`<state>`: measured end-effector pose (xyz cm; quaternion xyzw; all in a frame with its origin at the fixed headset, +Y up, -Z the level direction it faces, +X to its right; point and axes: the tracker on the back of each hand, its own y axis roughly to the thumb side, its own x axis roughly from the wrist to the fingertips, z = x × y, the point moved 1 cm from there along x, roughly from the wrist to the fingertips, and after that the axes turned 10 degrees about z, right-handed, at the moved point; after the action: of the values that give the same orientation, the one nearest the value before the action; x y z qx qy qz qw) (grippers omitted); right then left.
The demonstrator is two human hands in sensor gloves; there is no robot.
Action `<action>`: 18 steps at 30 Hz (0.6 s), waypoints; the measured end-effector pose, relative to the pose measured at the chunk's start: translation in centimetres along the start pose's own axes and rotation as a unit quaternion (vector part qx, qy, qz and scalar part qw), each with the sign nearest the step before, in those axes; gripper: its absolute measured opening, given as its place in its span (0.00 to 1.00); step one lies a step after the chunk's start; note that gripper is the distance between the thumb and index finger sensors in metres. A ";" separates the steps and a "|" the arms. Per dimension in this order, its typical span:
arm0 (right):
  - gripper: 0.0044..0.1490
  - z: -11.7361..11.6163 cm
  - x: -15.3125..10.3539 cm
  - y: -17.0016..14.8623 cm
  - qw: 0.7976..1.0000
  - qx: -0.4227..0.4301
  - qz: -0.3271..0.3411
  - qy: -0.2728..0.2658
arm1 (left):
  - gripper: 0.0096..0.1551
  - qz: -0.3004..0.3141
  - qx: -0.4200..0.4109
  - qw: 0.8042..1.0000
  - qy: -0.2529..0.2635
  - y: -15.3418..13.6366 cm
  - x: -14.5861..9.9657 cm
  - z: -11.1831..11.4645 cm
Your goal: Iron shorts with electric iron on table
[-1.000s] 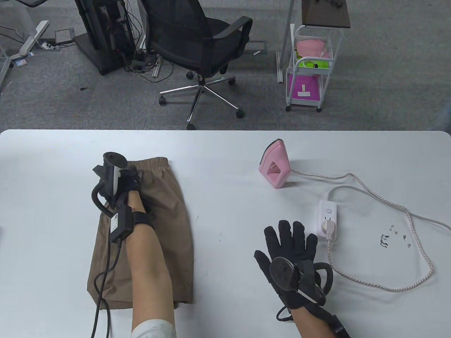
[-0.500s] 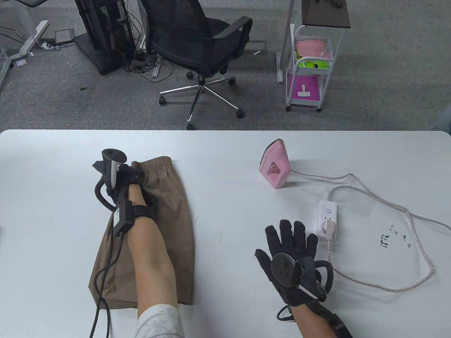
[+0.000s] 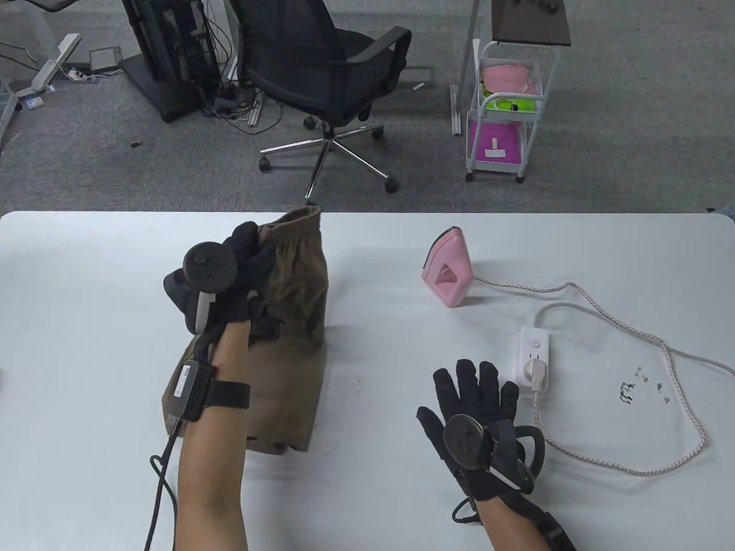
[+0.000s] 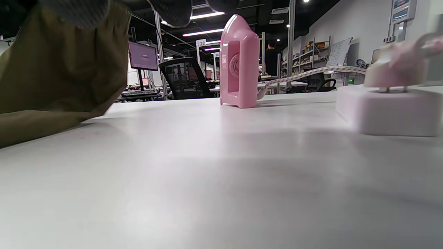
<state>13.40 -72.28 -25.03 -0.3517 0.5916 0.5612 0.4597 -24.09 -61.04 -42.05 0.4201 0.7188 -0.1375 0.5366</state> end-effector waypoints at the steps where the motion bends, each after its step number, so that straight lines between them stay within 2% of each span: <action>1: 0.45 0.1 -0.1 0.0 1.000 0.004 0.003 -0.003 | 0.29 0.018 -0.026 0.999 0.003 1.0 -0.7 -0.3; 5: 0.46 0.3 -0.1 -0.1 1.000 0.021 0.010 -0.003 | 0.28 0.063 -0.122 0.990 -0.007 4.0 -3.3 -0.1; 7: 0.45 -0.1 0.0 -0.1 0.998 0.050 0.021 0.013 | 0.28 0.095 -0.194 0.975 -0.043 4.8 -4.5 1.3; 8: 0.46 -0.2 0.0 0.0 0.998 0.054 0.023 0.016 | 0.28 0.088 -0.219 0.971 -0.043 5.0 -5.2 2.0; 13: 0.46 -0.1 0.0 -0.2 0.997 0.070 0.026 0.019 | 0.28 0.112 -0.355 0.923 -0.095 6.2 -8.6 5.5; 18: 0.47 1.0 0.4 -0.6 0.992 0.121 0.031 0.019 | 0.29 0.105 -0.434 0.884 -0.140 6.4 -10.6 6.9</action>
<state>13.97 -71.30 -25.60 -0.2860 0.6745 0.4925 0.4698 -13.95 -66.45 -33.73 0.1948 0.5756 0.1880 0.7717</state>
